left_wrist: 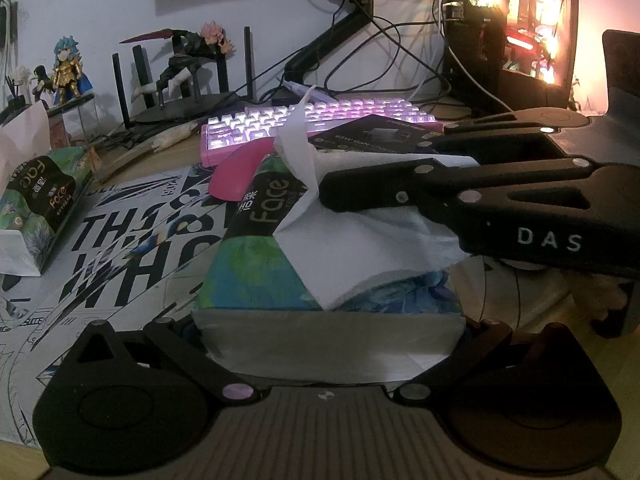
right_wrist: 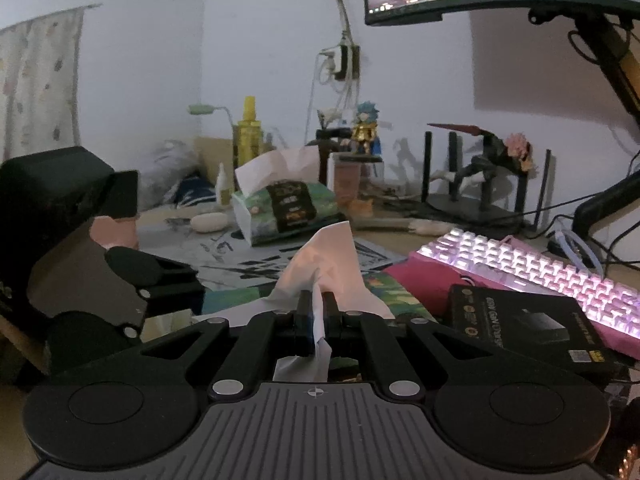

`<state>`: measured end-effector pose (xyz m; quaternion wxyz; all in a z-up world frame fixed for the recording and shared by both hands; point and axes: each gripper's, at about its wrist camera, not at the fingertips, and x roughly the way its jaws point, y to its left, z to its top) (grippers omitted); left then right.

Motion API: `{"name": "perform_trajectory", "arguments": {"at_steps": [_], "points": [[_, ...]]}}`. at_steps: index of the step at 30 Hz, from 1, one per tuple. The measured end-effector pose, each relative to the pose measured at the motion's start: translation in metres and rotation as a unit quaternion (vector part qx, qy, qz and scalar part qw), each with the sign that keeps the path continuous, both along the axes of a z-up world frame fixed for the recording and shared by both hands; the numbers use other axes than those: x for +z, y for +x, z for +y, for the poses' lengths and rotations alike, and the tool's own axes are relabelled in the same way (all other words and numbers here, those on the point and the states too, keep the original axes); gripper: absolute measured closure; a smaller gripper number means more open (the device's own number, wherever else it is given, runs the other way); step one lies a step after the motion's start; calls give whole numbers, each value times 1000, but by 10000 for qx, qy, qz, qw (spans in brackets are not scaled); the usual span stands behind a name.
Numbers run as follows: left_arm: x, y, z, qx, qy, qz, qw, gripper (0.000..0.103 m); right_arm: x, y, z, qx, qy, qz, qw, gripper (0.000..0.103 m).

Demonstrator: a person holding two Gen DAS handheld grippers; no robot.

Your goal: Clean container

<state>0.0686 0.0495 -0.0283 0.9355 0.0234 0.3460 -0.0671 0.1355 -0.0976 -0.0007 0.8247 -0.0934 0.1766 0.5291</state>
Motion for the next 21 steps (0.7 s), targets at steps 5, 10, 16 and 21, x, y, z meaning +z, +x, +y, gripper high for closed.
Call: {"name": "perform_trajectory", "arguments": {"at_steps": [5, 10, 16, 21], "points": [[0, 0, 0, 0, -1, 0, 10000, 0, 0, 2, -2, -145, -21, -41, 9999, 98], [0, 0, 0, 0, -1, 0, 10000, 0, 1, 3, -2, -246, -36, -68, 9997, 98], [0, 0, 0, 1, -1, 0, 10000, 0, 1, 2, -3, -252, -38, -75, 9996, 98], [0, 0, 0, 0, -1, 0, 10000, 0, 2, 1, -3, -180, -29, -63, 9998, 98]]}}
